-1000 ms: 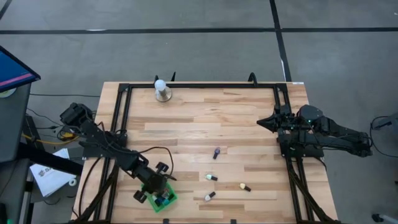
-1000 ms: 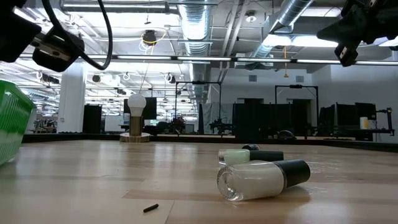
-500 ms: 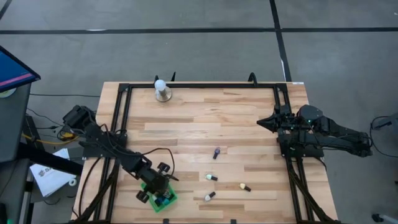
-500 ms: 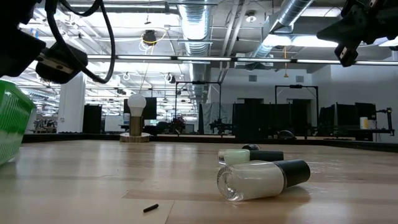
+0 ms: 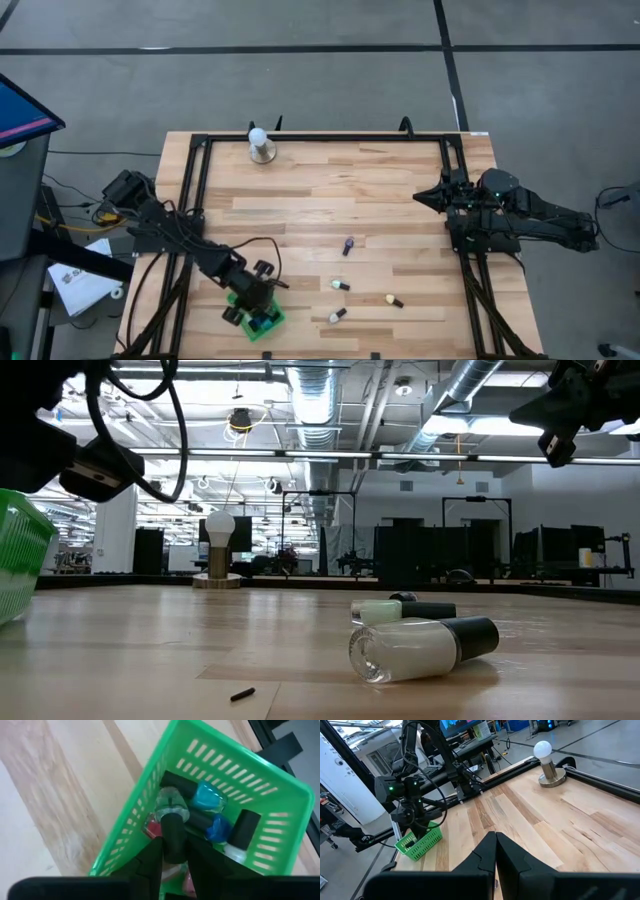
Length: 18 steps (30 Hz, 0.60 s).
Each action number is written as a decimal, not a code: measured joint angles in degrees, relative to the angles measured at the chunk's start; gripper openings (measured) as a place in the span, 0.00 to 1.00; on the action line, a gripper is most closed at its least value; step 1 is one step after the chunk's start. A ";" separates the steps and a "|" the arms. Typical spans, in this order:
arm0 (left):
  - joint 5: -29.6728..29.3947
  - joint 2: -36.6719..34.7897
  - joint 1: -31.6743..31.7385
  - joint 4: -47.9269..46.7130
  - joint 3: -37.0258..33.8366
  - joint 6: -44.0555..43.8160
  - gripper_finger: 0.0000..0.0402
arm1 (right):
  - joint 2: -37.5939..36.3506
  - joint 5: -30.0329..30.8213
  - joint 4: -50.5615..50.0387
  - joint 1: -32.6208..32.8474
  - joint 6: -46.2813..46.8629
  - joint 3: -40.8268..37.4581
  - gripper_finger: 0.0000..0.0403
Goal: Pick & Place Nail Polish
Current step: Put the black and transparent nail polish into the green basket, then put the top black white nail polish into the green basket
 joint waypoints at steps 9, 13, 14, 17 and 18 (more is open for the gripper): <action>0.01 -0.66 0.53 0.59 0.00 -0.76 0.28 | 0.01 0.00 0.00 0.00 0.00 0.00 0.00; 0.17 -1.57 0.53 0.73 0.03 -3.97 0.36 | 0.01 0.00 0.00 0.00 0.00 0.00 0.00; 0.14 -1.93 0.53 0.91 0.17 -5.14 0.39 | 0.02 0.00 0.00 0.00 0.00 0.00 0.00; 0.13 -4.55 0.53 0.77 0.15 -6.96 0.46 | 0.02 0.00 0.00 0.00 0.00 0.00 0.00; 0.13 -5.69 0.53 0.83 0.15 -7.90 0.48 | 0.01 0.00 0.00 0.00 0.00 0.00 0.00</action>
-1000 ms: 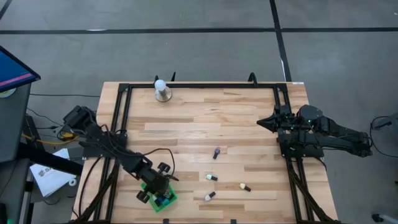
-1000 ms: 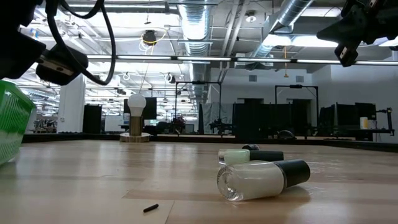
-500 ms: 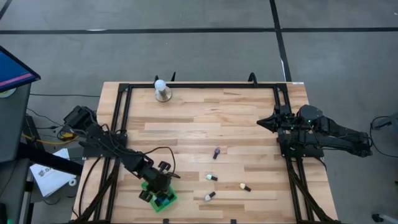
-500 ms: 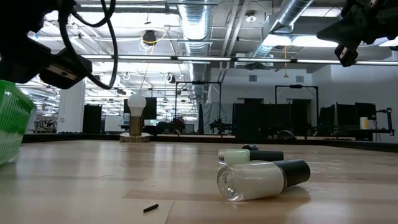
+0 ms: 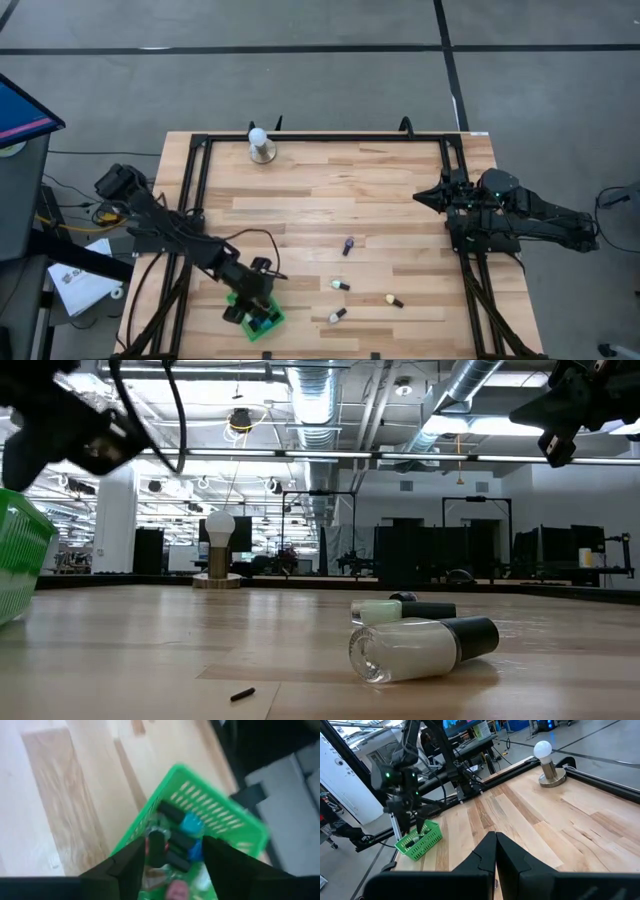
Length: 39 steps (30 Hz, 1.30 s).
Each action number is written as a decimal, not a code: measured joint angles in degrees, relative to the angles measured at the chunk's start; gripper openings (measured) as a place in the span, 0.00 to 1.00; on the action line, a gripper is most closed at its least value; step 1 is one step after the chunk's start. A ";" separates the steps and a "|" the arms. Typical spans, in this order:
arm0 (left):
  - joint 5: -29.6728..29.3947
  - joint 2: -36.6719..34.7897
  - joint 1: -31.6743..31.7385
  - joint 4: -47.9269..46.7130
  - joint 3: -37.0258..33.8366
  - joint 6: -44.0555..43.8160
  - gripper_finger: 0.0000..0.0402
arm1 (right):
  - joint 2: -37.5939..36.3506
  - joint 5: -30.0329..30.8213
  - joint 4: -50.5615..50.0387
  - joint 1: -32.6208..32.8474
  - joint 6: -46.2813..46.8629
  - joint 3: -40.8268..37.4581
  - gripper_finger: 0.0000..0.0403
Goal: Pick & Place Nail Polish
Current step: Put the top black white nail polish into the green basket
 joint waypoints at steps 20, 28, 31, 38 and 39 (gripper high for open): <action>-18.11 -13.60 21.99 11.34 0.02 14.90 0.57 | 0.01 -0.02 0.00 0.00 0.00 0.00 0.00; -6.89 0.32 29.71 27.59 0.02 19.46 0.57 | -0.01 -0.02 0.00 0.00 0.00 0.00 0.00; -1.44 5.58 30.16 32.93 0.02 21.30 0.57 | -0.01 -0.02 0.00 0.00 0.00 0.00 0.00; 2.98 16.61 27.87 47.03 0.00 24.21 0.57 | 0.01 -0.02 0.00 0.00 0.02 0.00 0.00; 2.99 17.88 27.54 48.72 0.00 24.12 0.57 | 0.00 -0.02 0.00 0.00 0.02 0.00 0.00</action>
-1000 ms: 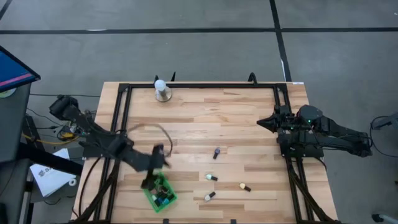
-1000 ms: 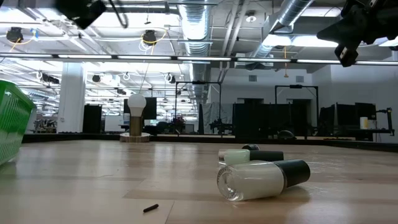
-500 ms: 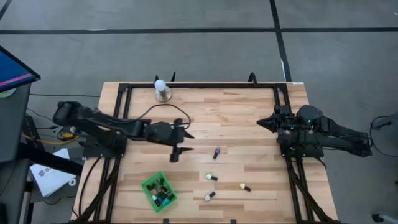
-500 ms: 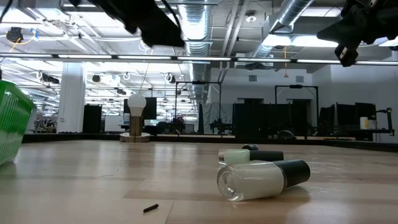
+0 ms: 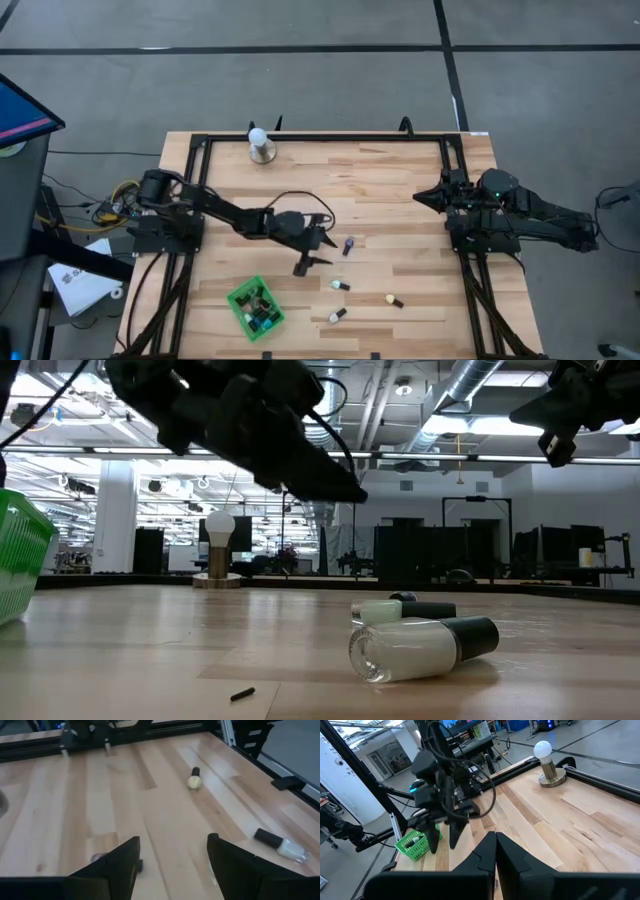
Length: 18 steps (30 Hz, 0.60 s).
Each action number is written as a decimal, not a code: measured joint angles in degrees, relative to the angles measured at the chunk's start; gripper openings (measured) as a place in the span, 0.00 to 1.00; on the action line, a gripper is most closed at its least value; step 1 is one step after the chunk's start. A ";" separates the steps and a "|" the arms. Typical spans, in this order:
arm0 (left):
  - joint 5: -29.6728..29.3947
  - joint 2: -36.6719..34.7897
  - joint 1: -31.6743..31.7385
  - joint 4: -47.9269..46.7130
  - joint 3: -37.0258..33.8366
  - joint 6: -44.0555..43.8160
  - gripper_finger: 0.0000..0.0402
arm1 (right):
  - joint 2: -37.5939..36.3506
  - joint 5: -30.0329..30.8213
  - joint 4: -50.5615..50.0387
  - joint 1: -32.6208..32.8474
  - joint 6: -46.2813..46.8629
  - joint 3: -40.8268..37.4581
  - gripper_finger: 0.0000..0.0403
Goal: Pick & Place Nail Polish
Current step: Put the top black white nail polish into the green basket
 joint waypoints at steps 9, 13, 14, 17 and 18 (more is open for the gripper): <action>-0.09 7.88 -3.85 5.57 2.81 -0.38 0.57 | 0.00 0.00 -0.15 -0.02 0.00 0.00 0.00; -0.82 11.14 -6.21 5.52 5.82 -0.39 0.57 | 0.01 0.00 -0.20 -0.02 0.00 0.00 0.00; -1.45 11.97 -6.78 5.52 6.44 -0.50 0.57 | 0.01 0.00 -0.20 -0.02 0.00 0.00 0.00; -2.60 14.66 -8.14 5.51 7.98 -2.24 0.57 | 0.01 0.00 -0.22 0.00 0.02 0.00 0.00; -2.67 15.22 -8.44 5.32 8.19 -3.46 0.57 | 0.01 0.01 -0.21 -0.02 0.02 0.00 0.00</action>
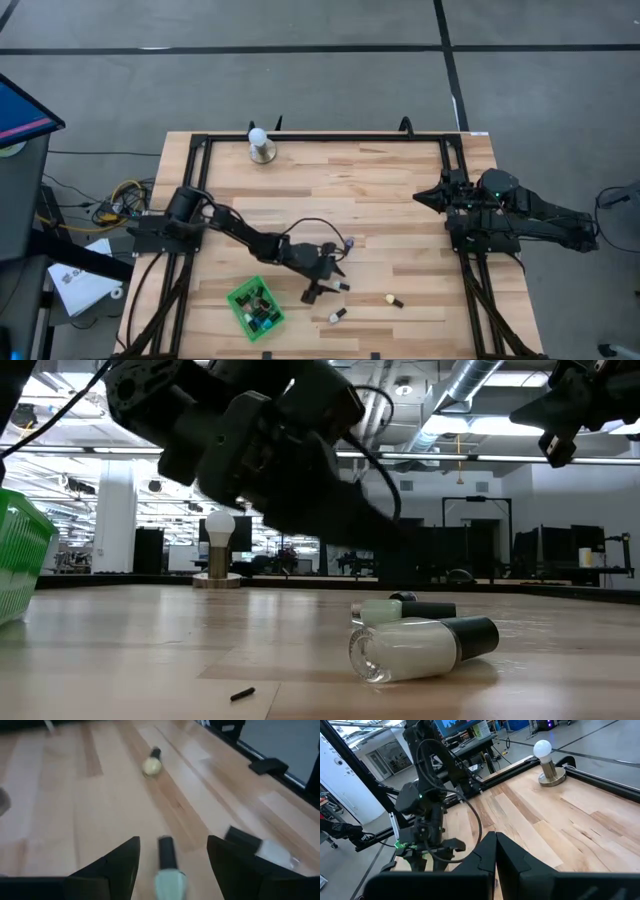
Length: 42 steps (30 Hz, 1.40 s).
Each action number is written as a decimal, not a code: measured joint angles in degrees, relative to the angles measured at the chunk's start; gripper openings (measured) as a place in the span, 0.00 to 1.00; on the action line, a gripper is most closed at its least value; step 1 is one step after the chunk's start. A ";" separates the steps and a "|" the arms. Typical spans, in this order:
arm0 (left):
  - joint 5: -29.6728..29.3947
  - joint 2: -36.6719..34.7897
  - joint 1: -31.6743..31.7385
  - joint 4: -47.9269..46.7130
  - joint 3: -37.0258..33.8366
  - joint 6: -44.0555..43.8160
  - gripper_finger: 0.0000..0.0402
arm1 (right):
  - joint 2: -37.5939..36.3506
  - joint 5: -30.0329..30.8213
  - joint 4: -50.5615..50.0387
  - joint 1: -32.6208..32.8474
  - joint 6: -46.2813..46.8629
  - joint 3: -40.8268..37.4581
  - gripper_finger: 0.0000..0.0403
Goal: Pick & Place Nail Polish
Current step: Put the top black white nail polish into the green basket
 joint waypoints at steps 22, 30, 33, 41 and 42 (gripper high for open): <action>-3.08 3.87 -1.31 -1.59 -0.05 -3.30 0.57 | 0.00 0.24 -0.12 0.01 0.00 0.00 0.00; -3.57 4.41 -1.25 -1.33 -0.30 -3.38 0.52 | -0.01 0.27 -0.19 0.00 0.00 0.00 0.00; -3.77 4.41 -1.23 -1.09 -0.70 -3.36 0.43 | -0.01 0.27 -0.19 0.00 0.00 0.00 0.00; -4.25 4.28 -1.14 -1.09 -1.17 -4.70 0.24 | 0.00 0.27 -0.19 0.00 0.00 0.00 0.00; -4.28 4.28 -1.11 -1.08 -1.17 -4.70 0.24 | 0.00 0.27 -0.19 0.01 0.00 0.00 0.00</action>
